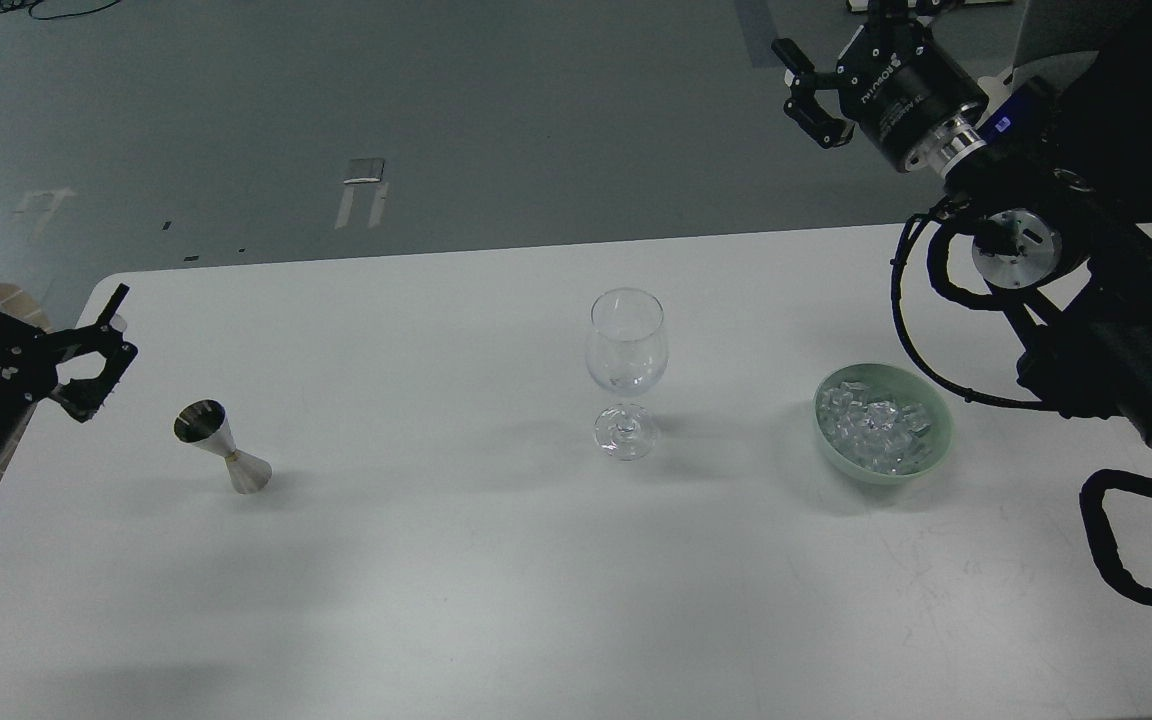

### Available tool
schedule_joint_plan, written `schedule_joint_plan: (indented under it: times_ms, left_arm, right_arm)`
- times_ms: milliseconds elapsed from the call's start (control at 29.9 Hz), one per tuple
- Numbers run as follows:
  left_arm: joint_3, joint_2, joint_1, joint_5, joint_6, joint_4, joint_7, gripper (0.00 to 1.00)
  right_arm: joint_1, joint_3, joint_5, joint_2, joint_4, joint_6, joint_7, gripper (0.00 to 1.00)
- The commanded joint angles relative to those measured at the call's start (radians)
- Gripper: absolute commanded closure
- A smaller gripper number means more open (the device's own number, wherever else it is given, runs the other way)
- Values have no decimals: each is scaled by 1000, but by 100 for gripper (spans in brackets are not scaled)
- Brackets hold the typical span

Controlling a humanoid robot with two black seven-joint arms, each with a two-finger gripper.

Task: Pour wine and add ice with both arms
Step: 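Close the left gripper around the silver jigger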

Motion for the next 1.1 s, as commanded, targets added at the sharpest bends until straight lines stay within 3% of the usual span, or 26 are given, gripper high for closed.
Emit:
schedule_joint_plan:
  times_ms: [0,134,401,702,1069]
  left_arm:
    - [-36,-63,67,-6,1,-1,51,3]
    - [-93,-193,113,-7,4,1,82,2]
    - [-90,-324,197,-7,3,1,103,2]
    - [-35,-379,217,10,-2,30,106,2]
    - [-16,-381,133,30,7,146,97,2]
  right_arm:
    - [-7,-10,2,0,1,1,0,0]
    - [-7,-26,0,3,-2,1,0,0]
    - [-10,-27,0,8,-8,1,-1,0]
    - [-27,-27,-2,8,-8,1,-1,0]
    - [-30,-27,0,3,-5,1,-1,0]
